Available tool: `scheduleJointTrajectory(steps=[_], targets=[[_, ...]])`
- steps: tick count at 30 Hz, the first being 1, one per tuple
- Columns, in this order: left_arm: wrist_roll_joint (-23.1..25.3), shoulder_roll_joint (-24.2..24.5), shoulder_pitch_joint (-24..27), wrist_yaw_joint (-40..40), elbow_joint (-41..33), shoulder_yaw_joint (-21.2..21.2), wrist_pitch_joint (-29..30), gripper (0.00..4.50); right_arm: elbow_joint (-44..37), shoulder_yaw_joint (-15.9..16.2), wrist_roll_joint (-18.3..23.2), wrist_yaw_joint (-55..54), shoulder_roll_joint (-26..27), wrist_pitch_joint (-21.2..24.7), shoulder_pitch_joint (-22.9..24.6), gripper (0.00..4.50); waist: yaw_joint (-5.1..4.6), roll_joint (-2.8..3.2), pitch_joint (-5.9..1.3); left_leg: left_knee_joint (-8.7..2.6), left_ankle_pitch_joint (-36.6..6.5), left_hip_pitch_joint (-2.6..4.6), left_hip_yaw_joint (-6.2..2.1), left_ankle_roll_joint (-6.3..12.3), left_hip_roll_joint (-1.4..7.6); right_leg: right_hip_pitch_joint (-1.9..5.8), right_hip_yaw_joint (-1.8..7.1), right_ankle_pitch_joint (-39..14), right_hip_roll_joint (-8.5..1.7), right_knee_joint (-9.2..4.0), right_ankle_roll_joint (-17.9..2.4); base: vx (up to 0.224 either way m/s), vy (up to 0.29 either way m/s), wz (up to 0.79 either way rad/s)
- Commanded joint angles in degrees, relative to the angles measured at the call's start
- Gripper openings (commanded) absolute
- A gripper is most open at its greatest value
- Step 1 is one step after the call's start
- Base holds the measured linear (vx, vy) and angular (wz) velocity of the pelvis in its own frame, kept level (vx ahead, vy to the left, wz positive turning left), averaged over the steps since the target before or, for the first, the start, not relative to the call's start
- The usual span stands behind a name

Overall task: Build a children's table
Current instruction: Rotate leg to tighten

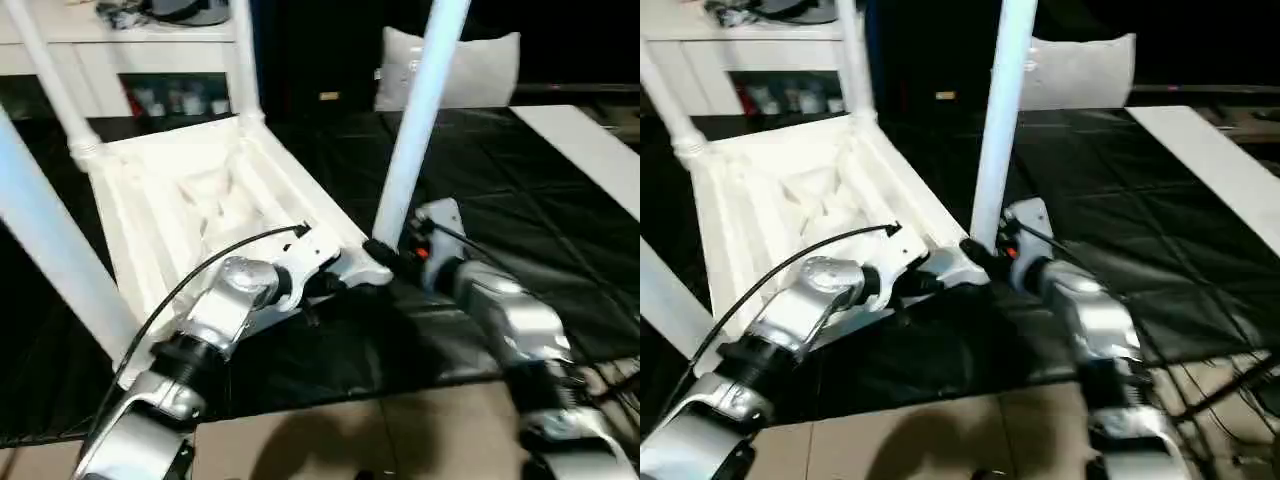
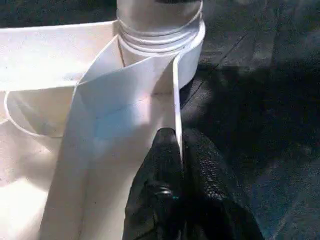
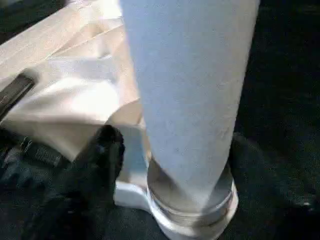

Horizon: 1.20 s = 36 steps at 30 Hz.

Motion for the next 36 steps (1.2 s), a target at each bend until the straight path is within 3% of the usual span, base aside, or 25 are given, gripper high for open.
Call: scheduleJointTrajectory(steps=[1,4,7,10,13,14,20,27,36], targets=[[0.8,1.8,0.5,-4.0,-0.2,-2.0,-2.7,0.0,-0.8,0.8,0.9,5.6,-2.3,-1.7,0.8,3.66,0.79,-0.1,-3.56,-3.53,-11.9,-0.5,0.78,3.95,0.58,3.66,2.66,-22.3,-3.17,-3.96,-7.5,0.0,0.0,0.0],[0.6,3.8,0.6,-7.7,0.1,-3.0,-4.8,0.0,-1.2,1.1,1.0,10.6,-5.9,-3.5,1.2,3.86,1.59,-0.04,-3.62,-3.58,-9.4,-0.44,0.8,4.15,0.83,3.62,2.67,-19.2,-2.98,-3.49,-8.5,0.0,0.0,0.0],[-0.3,6.5,0.9,-14.9,0.3,-4.7,-11.6,0.0,0.5,1.9,0.2,15.5,-9.7,-6.9,0.6,4.19,1.9,0.04,-3.57,-3.65,-10.3,-0.22,0.81,3.85,0.92,3.5,2.64,-19.4,-2.87,-3.38,-8.9,0.0,0.0,0.0],[-0.9,7.8,0.6,-18.4,0.3,-5.6,-12.6,0.0,0.6,3.1,1.4,21.3,-11.9,-7.0,0.5,4.19,2.18,-0.03,-3.56,-3.73,-11.6,0.01,0.85,3.6,1.19,3.36,2.7,-19.0,-2.78,-3.15,-9.7,0.0,0.0,0.0],[-1.4,9.0,0.2,-22.2,-0.1,-6.5,-13.5,0.0,0.0,4.2,2.9,26.8,-13.5,-5.4,0.7,3.86,3.05,0.11,-3.52,-3.73,-11.5,0.2,0.99,3.8,1.37,3.34,2.85,-17.7,-2.85,-2.93,-10.6,0.0,0.0,0.0],[-1.5,9.1,0.2,-22.6,-0.2,-6.6,-13.6,0.0,0.0,4.4,3.0,27.3,-13.6,-5.3,0.8,3.88,3.28,-0.22,-3.6,-3.69,-11.2,0.01,0.98,3.94,1.37,3.54,2.81,-17.5,-2.91,-2.69,-10.7,0.0,0.0,0.0],[-3.2,9.5,0.2,-26.2,-0.9,-6.5,-14.6,0.0,0.3,6.5,3.1,30.4,-13.7,-6.2,1.5,3.44,4.09,-0.36,-3.67,-3.6,-9.9,0.08,1.08,3.55,1.36,3.43,2.88,-18.4,-3.09,-2.7,-10.2,0.0,0.0,0.0],[-3.5,9.2,0.7,-26.9,-1.8,-6.6,-14.6,0.0,-0.4,7.5,4.1,32.4,-13.0,-4.8,2.1,2.68,4.25,-0.49,-3.64,-3.63,-9.8,-0.08,1.01,3.16,1.32,3.48,2.84,-19.2,-3.07,-2.76,-9.5,0.0,0.0,0.0],[-3.6,9.3,1.0,-26.5,-1.4,-6.0,-14.3,0.0,-1.8,7.5,5.9,34.0,-12.7,-2.2,3.2,2.1,4.37,-0.54,-3.79,-3.52,-8.6,-0.13,1.0,3.28,1.3,3.55,2.85,-18.1,-2.98,-2.56,-9.4,0.0,0.0,0.0]])
